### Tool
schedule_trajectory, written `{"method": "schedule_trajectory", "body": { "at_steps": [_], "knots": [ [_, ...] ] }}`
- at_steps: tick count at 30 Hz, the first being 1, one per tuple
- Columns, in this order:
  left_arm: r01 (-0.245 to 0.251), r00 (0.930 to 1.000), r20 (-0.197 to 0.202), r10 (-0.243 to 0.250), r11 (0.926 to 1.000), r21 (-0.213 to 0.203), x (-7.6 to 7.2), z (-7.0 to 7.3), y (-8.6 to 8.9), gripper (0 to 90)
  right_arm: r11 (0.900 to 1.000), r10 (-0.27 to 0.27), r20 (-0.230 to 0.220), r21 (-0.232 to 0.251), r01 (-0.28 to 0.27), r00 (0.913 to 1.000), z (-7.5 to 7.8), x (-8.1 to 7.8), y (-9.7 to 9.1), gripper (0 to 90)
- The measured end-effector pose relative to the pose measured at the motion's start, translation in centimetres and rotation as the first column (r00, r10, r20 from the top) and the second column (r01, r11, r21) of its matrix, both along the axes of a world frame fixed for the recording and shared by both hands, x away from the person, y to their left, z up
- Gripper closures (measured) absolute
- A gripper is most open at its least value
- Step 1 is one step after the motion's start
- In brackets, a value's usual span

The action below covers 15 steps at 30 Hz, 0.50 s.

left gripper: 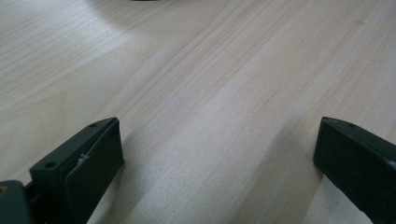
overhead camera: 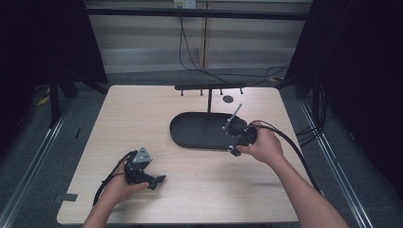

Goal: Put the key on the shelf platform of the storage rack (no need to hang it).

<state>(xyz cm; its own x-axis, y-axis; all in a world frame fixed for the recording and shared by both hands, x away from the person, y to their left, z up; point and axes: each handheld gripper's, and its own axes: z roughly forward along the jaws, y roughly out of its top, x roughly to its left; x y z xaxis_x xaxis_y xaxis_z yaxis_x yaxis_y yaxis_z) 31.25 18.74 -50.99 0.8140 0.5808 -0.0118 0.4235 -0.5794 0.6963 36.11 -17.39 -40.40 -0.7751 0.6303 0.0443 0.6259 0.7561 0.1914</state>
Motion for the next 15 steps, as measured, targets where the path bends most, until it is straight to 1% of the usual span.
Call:
{"method": "schedule_trajectory", "body": {
  "at_steps": [1, 3, 4, 5, 6, 7, 8, 11, 13, 14, 15],
  "knots": [
    [-0.002, 1.0, 0.001, 0.002, 1.0, 0.0, 0.0, 0.0, 0.0, 1.1, 1.0, -0.001, 0.001, -0.007, 0.001, 1.0, 0.2, 0.1, 0.2, 73.0],
    [-0.003, 1.0, 0.001, 0.003, 1.0, -0.001, 0.0, 0.0, 0.0, 1.1, 0.9999, 0.01, 0.009, -0.006, -0.01, 0.9999, 0.4, 0.4, 0.4, 73.0],
    [-0.005, 1.0, -0.003, 0.005, 1.0, -0.008, 0.0, 0.0, 0.0, 1.1, 0.9999, 0.01, 0.009, -0.006, -0.01, 0.9999, 0.4, 0.4, 0.4, 73.0],
    [-0.005, 1.0, -0.002, 0.005, 1.0, -0.008, 0.0, 0.0, 0.0, 1.1, 0.9999, 0.008, 0.007, -0.015, -0.008, 0.9999, 0.5, 0.6, 0.6, 73.0],
    [-0.011, 0.9999, -0.002, 0.011, 0.9998, -0.014, -0.1, -0.1, -0.1, 1.1, 0.9998, 0.017, 0.011, -0.012, -0.017, 0.9998, 0.6, 0.9, 0.7, 73.0],
    [-0.011, 0.9999, -0.002, 0.011, 0.9998, -0.014, -0.1, -0.1, -0.1, 1.1, 0.9998, 0.017, 0.011, -0.012, -0.017, 0.9998, 0.6, 0.9, 0.7, 73.0],
    [-0.012, 0.9999, -0.002, 0.012, 0.9998, -0.014, -0.1, -0.1, -0.1, 1.1, 0.9997, 0.015, 0.013, -0.02, -0.014, 0.9998, 0.7, 1.2, 0.9, 73.0],
    [-0.01, 0.9999, 0.001, 0.01, 0.9999, -0.011, 0.0, 0.0, -0.1, 1.1, 0.9998, 0.009, 0.012, -0.019, -0.009, 0.9999, 0.9, 1.5, 1.1, 73.0],
    [-0.011, 0.9999, 0.002, 0.011, 0.9999, -0.01, 0.0, 0.0, -0.1, 1.1, 1.0, 0.005, 0.016, -0.007, -0.005, 0.9999, 1.1, 2.0, 1.0, 73.0],
    [-0.011, 0.9999, 0.001, 0.011, 0.9999, -0.01, 0.0, 0.0, -0.1, 1.1, 1.0, 0.005, 0.016, -0.007, -0.005, 0.9999, 1.1, 2.0, 1.0, 73.0],
    [-0.009, 1.0, 0.001, 0.009, 0.9999, -0.009, 0.0, 0.0, 0.0, 1.1, 1.0, 0.002, 0.016, -0.005, -0.002, 0.9999, 1.1, 2.4, 0.9, 73.0]
  ]
}}
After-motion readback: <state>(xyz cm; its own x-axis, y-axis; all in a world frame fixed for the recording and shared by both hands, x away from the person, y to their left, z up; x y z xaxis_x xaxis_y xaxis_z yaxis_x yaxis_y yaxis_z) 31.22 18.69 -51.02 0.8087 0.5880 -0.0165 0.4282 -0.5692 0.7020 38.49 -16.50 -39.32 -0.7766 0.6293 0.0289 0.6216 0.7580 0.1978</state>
